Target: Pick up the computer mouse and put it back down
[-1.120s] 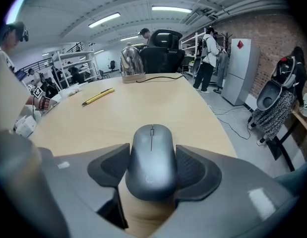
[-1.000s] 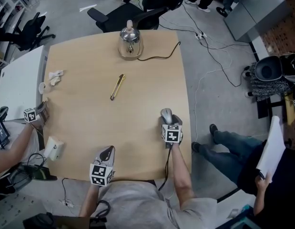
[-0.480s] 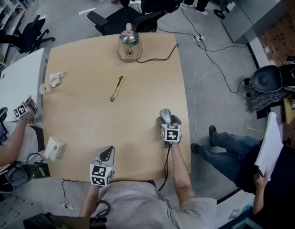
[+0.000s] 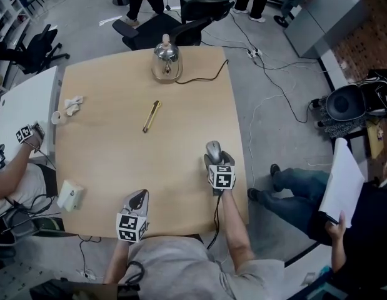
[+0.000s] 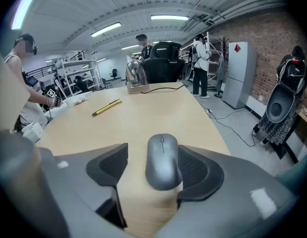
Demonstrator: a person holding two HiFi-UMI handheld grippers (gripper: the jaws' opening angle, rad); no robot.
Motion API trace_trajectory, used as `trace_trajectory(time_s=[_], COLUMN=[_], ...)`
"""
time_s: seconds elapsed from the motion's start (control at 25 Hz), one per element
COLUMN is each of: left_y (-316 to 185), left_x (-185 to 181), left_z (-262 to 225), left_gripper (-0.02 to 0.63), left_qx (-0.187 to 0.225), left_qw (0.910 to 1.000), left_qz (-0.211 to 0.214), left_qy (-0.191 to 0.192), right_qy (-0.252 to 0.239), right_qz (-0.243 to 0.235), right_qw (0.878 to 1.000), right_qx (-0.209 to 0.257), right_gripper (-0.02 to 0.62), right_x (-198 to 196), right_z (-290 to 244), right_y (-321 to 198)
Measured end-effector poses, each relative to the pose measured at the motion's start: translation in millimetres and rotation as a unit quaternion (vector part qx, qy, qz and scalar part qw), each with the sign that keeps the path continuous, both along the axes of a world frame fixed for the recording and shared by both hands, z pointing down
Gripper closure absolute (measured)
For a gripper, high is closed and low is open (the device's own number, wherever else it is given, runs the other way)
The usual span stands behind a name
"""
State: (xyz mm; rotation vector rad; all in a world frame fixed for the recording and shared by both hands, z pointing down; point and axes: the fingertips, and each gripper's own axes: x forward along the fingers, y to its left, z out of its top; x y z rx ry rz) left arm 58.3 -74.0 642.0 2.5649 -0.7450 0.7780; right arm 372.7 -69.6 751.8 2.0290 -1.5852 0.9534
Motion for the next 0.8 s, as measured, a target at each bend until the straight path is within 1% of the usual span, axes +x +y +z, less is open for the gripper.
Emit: trace_trajectory(time_s=[0.08,0.2,0.44,0.8], left_y=[1,2,3,16], left_x=[-1,-3,-9,-16], left_z=[-4,-11,-22,-37], left_gripper=[0.586,0.586,0.586,0.586], left_qx=[0.005,0.013,0.028,0.045], left_qw=[1.0,0.9999,0.9994,0.9982], left_qz=[0.001,0.006,0.005,0.014], left_qy=[0.003,0.006,0.017,0.037], right_qy=[0.001,0.003,0.008,0.01], right_qz=[-0.001,-0.003,-0.009,-0.011], right_qw=[1.0,1.0,0.998,0.992], right_qx=[0.013,0.031,0.069,0.123], right_gripper=[0.29,0.356,0.438,0.519], right_x=[-7,-17,-41,-82], right_z=[-12,-31,-65,-114], right_y=[4,9,20,47])
